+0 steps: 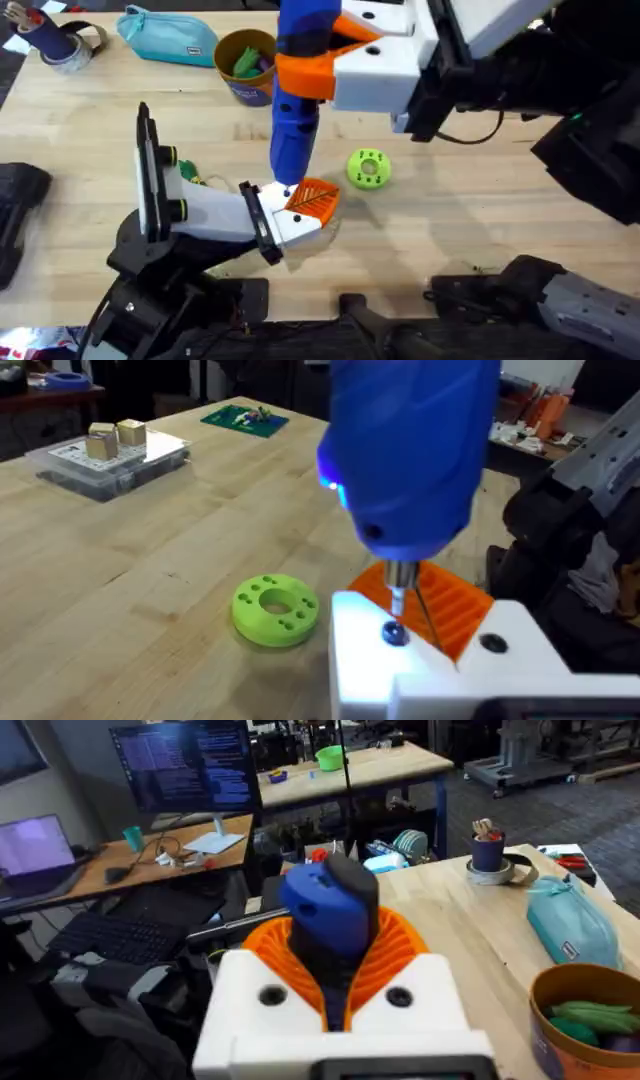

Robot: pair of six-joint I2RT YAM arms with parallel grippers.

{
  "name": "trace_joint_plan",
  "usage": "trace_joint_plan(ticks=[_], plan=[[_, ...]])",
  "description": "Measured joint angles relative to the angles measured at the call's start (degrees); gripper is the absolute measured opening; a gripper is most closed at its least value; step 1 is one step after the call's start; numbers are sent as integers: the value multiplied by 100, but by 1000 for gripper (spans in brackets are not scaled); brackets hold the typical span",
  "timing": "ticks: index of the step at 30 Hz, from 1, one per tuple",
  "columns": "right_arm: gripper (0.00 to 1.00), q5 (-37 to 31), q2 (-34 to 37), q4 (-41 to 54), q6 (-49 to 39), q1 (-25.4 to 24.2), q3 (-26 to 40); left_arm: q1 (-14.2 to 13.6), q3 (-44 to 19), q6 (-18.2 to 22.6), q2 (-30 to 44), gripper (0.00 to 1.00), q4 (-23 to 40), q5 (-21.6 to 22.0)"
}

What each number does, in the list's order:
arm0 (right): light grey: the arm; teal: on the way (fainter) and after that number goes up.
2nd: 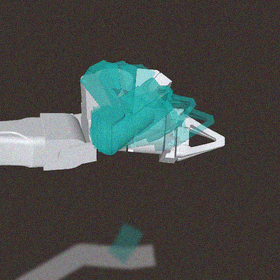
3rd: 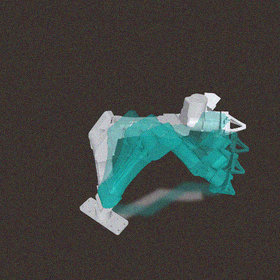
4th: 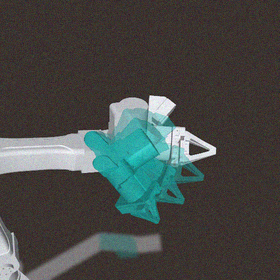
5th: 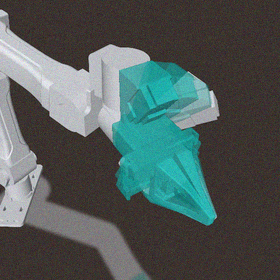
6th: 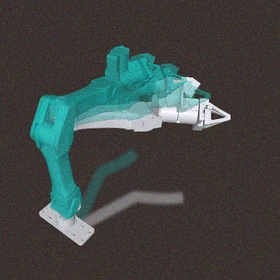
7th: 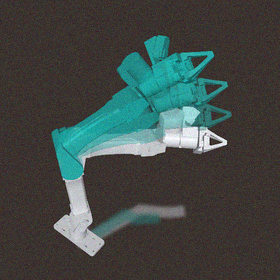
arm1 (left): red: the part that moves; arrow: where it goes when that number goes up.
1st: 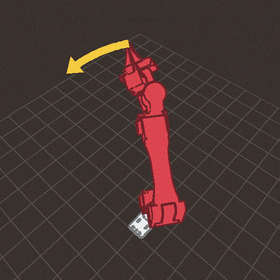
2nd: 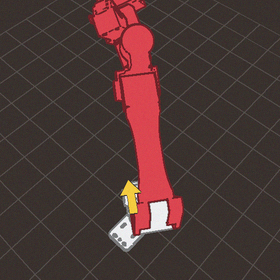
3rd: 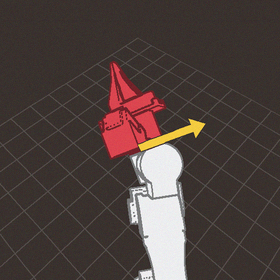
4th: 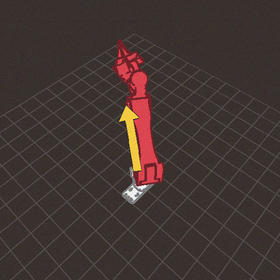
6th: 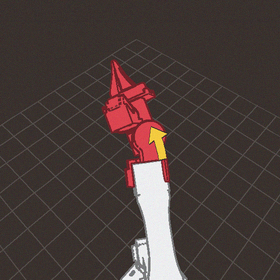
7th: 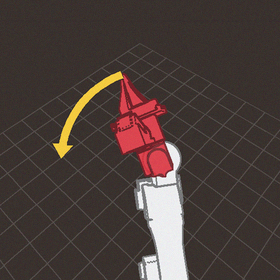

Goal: Pick up the gripper from the table and insert it into the empty holder that is missing its gripper. Then pick up a screw, insert it into the mounting hole, and use the screwdriver to tighten it. Finally, clean up the table by picking up the vegetable and placing it into the bucket.

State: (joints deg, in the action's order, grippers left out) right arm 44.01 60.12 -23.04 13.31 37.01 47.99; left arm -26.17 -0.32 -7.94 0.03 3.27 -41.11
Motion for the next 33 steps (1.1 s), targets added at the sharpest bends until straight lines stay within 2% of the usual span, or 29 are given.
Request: trace_joint_plan(ticks=[33], plan=[[54,0,150,223,39,0,59,0,0,-2,2,16,2,-3]])
